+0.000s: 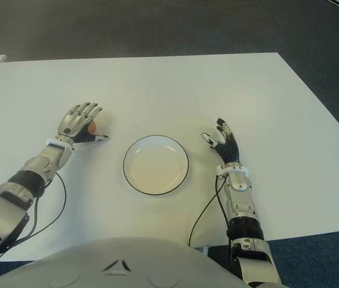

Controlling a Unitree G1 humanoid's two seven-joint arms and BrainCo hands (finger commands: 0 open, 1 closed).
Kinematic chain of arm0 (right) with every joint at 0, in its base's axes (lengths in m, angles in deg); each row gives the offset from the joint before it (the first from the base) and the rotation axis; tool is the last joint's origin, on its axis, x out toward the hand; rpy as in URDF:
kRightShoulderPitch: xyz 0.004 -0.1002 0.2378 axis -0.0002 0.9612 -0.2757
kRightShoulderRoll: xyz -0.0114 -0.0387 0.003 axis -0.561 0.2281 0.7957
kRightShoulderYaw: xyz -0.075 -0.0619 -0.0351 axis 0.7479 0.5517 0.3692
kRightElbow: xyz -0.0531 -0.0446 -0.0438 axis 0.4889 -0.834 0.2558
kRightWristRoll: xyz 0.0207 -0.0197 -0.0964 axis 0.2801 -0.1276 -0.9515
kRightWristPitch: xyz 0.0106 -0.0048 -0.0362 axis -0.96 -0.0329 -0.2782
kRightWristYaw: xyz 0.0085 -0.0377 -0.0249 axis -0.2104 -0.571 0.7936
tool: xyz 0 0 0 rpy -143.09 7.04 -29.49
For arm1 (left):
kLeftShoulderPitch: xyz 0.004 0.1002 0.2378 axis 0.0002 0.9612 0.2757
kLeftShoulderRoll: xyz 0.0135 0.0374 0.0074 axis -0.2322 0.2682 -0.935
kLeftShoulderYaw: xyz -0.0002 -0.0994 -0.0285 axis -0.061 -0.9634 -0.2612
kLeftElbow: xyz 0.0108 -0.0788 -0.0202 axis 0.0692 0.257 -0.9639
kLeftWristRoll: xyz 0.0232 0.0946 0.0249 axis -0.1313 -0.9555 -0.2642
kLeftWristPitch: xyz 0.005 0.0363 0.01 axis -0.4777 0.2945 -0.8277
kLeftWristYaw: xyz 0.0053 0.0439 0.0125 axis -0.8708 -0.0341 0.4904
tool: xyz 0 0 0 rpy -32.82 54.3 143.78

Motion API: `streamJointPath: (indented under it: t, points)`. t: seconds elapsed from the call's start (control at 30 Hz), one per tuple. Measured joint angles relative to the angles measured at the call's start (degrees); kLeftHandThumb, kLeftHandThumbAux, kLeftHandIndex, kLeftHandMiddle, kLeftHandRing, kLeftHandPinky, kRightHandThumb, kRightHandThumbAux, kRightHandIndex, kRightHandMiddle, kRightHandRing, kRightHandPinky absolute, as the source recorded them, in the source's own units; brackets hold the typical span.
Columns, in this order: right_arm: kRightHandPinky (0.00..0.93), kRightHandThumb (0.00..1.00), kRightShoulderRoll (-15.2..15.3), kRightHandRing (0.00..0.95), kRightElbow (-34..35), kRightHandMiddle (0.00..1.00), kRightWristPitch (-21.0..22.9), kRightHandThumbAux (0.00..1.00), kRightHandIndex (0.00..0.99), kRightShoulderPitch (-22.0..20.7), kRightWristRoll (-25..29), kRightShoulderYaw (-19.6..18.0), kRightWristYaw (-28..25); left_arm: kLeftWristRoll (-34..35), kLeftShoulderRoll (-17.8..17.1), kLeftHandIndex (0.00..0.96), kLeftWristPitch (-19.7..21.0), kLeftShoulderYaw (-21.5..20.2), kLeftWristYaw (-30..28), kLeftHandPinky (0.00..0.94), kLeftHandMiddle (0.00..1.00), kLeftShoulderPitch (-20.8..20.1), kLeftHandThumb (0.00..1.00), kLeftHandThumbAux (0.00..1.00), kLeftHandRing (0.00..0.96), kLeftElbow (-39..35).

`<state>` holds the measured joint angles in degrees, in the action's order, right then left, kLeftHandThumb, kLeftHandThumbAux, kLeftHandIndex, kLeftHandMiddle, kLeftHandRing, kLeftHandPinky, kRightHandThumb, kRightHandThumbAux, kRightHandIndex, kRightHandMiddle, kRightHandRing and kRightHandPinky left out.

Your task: Put the apples into the plate.

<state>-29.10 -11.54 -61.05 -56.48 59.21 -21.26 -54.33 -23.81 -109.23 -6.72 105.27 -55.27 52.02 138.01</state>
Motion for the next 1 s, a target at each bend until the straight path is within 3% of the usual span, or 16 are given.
streamJointPath:
  t: [0.17,0.37,0.47,0.57,0.73,0.8,0.87,1.0]
  points:
    - [0.000,0.066,0.3,0.000,-0.5,0.000,0.0,0.605,0.000,-0.4,0.3,-0.2,-0.4,-0.2,-0.3,0.003,1.1,1.5,0.3,0.000,0.000,-0.8,0.089,0.412,0.000,0.7]
    - [0.000,0.077,0.8,0.000,-2.0,0.000,0.0,0.609,0.000,-1.4,1.1,-1.1,-0.9,-0.4,-0.2,0.023,4.3,3.0,0.3,0.000,0.000,-2.1,0.164,0.516,0.000,2.1]
    - [0.000,0.081,1.2,0.000,-2.9,0.000,0.0,0.618,0.000,-2.1,1.4,-1.7,-1.0,-0.6,-0.1,0.042,6.5,4.5,-0.7,0.000,0.000,-3.0,0.224,0.544,0.000,2.6]
    - [0.000,0.086,1.6,0.000,-3.5,0.000,-0.2,0.636,0.000,-2.4,1.5,-1.9,-1.0,-0.9,-0.1,0.080,8.1,5.6,-2.3,0.103,0.029,-4.0,0.348,0.560,0.036,2.8]
    - [0.000,0.091,2.0,0.000,-4.5,0.000,-1.0,0.648,0.000,-2.7,1.9,-2.4,-1.0,-0.9,-0.1,0.150,10.1,7.0,-5.8,0.320,0.221,-5.4,0.522,0.568,0.278,2.8]
    - [0.000,0.094,2.1,0.000,-5.2,0.000,-1.3,0.655,0.000,-3.0,2.2,-2.7,-1.1,-0.9,-0.1,0.290,10.8,7.5,-6.8,0.450,0.396,-5.8,0.707,0.628,0.433,2.8]
    - [0.000,0.097,2.1,0.000,-5.8,0.000,-1.7,0.658,0.000,-3.2,2.4,-3.0,-1.1,-0.9,-0.1,0.338,11.4,8.0,-7.2,0.520,0.472,-6.0,0.771,0.648,0.520,2.8]
    - [0.000,0.110,2.2,0.000,-7.4,0.000,-2.8,0.658,0.000,-3.9,2.6,-3.9,-1.0,-0.8,-0.3,0.418,11.7,8.3,-7.2,0.636,0.485,-6.0,0.830,0.657,0.645,2.4]
